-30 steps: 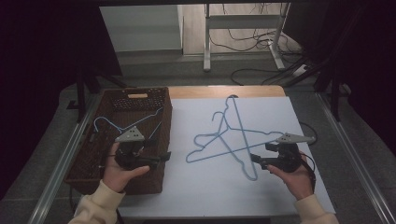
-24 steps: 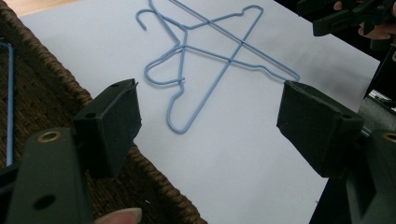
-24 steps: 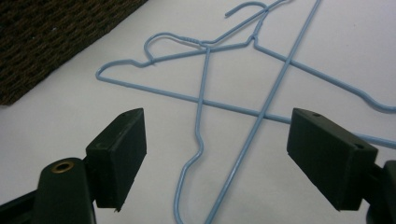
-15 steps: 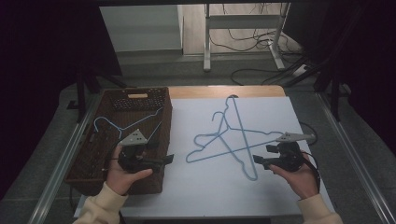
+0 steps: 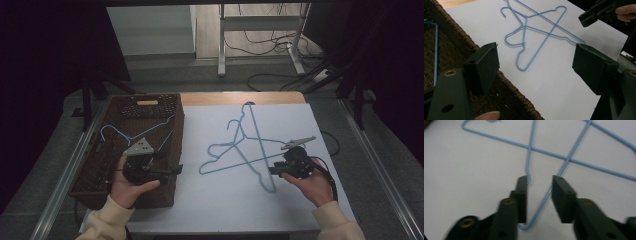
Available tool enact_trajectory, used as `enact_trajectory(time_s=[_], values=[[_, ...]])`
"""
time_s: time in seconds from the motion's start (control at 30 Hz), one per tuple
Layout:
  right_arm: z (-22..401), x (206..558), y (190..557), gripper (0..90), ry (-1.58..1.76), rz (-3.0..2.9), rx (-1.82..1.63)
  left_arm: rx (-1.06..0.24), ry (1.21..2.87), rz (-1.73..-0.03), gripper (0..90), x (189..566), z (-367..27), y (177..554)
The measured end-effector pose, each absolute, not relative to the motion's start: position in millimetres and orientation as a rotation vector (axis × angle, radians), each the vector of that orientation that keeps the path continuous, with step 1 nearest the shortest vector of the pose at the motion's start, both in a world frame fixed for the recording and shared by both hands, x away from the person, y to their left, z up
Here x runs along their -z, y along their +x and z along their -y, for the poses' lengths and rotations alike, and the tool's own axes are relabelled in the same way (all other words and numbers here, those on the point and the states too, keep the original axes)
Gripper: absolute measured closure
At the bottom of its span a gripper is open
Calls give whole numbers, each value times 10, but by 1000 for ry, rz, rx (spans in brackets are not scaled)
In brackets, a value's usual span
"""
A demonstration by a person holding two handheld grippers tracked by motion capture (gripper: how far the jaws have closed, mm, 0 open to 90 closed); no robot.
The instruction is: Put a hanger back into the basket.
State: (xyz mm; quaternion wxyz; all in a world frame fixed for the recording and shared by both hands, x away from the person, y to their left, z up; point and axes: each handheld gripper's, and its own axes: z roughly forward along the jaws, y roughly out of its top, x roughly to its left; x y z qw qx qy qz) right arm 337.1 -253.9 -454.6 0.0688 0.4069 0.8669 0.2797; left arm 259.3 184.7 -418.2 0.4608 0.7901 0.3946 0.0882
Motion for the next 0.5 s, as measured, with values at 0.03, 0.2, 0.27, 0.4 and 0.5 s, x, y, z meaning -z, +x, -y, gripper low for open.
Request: enact_trajectory(time_s=[0.03,0.2,0.27,0.4,0.5], values=[[2515,4564,3399,783,1233,-2622,-807,-215,1945,-971,212,4187,-1850,2596],[2352,4711,3495,897,1216,-2718,-679,-215,1947,-980,214,4204,-1864,2596],[2279,4773,3492,897,1188,-2750,-635,-217,1946,-981,215,4204,-1868,2588],[2209,4846,3456,897,1173,-2777,-565,-218,1945,-982,216,4201,-1870,2576],[2208,4909,3422,897,1183,-2802,-523,-217,1947,-980,216,4202,-1867,2571]])
